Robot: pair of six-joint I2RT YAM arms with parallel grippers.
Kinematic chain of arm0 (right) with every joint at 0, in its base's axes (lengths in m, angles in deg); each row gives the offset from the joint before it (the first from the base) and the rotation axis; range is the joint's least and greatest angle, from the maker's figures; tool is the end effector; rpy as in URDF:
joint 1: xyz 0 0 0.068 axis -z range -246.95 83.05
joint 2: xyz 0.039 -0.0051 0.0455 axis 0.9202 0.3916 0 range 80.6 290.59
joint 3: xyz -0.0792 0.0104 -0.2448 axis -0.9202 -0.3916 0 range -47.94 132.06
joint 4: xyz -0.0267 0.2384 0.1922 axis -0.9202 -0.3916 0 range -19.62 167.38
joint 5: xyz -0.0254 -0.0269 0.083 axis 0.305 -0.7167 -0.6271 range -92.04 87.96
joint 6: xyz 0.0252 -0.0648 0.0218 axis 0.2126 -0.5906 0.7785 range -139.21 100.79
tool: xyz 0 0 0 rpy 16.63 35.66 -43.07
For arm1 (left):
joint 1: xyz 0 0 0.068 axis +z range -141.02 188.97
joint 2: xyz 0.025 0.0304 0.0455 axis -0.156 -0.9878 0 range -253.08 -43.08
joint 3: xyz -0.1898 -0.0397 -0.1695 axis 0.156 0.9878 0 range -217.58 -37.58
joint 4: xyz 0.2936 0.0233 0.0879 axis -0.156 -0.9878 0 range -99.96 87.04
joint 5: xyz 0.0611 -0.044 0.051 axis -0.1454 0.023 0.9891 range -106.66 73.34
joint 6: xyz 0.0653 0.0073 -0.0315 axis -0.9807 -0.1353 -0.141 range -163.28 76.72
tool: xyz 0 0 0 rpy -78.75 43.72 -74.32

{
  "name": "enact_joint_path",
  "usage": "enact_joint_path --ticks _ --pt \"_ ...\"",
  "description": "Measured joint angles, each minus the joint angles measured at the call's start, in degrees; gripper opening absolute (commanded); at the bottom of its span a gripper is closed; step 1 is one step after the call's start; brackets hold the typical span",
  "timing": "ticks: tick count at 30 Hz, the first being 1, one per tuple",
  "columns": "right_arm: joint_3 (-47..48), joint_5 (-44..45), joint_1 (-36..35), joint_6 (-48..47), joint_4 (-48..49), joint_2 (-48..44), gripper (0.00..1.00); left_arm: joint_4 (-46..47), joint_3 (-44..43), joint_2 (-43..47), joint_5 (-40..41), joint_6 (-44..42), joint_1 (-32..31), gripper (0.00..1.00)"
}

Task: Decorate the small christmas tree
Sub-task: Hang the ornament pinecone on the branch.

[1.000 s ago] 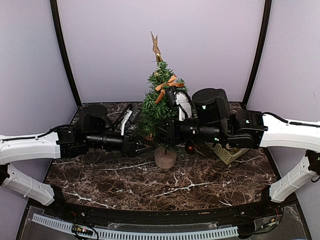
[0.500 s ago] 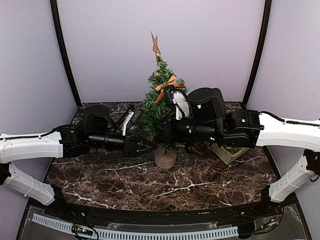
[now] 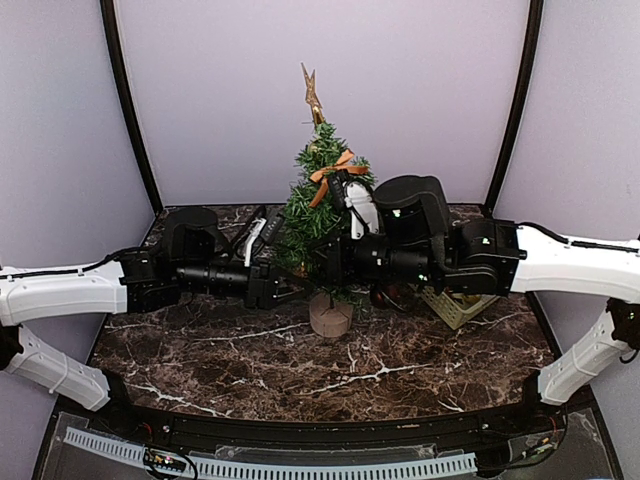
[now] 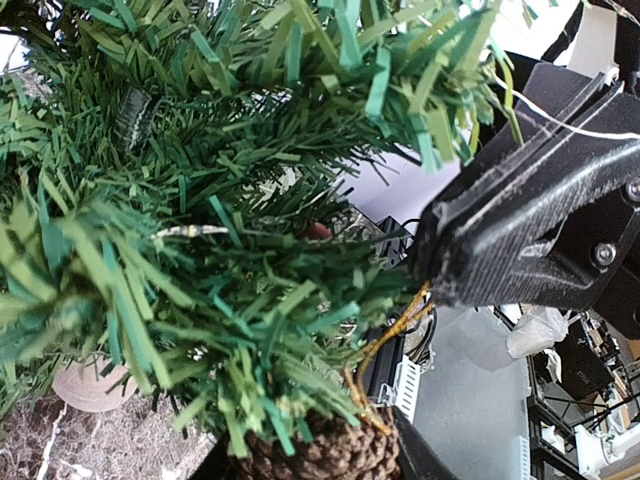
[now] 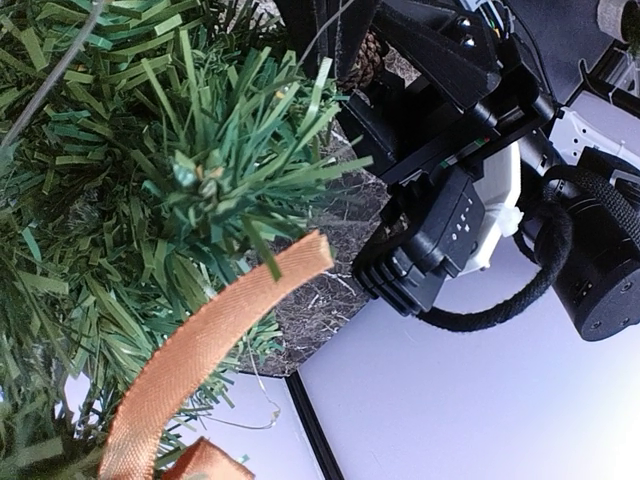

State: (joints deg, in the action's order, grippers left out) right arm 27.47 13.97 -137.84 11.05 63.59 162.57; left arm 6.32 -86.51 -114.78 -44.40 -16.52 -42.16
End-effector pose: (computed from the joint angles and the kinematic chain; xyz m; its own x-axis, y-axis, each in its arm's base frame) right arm 0.1493 0.3798 0.3394 -0.5133 -0.0020 -0.8582 -0.6540 0.6483 0.3897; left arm 0.2040 -0.2980 0.2612 -0.5689 0.0708 -0.8194 0.8030 0.2629 -0.5348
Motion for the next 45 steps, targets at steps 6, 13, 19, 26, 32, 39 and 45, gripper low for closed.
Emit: enact_joint_path --ticks 6,13,19,26,32,39,45 --pt "0.2 0.6 0.0 0.0 -0.2 0.3 0.0 0.7 -0.5 -0.9 -0.8 0.6 0.4 0.39" --pt "0.8 0.9 0.0 0.0 -0.8 0.7 0.0 1.4 -0.5 -1.4 -1.6 1.2 0.8 0.4" --pt "0.8 1.8 0.0 0.2 -1.8 0.7 0.0 1.9 -0.5 -1.9 -2.2 1.9 0.9 0.39" --pt "0.8 2.4 0.0 0.4 -3.0 0.7 0.0 3.0 -0.5 -2.8 -3.2 2.4 1.1 0.39" --pt "0.8 3.0 0.0 0.5 -3.1 0.7 0.0 3.9 -0.5 -3.6 -4.2 2.8 1.1 0.39" --pt "0.8 3.3 0.0 0.5 -3.2 0.7 0.0 4.4 -0.5 -4.3 -4.7 3.2 1.1 0.39" --pt "0.8 3.7 0.0 0.6 -3.4 0.7 0.0 4.4 -0.5 -4.7 -4.9 3.5 1.1 0.39"
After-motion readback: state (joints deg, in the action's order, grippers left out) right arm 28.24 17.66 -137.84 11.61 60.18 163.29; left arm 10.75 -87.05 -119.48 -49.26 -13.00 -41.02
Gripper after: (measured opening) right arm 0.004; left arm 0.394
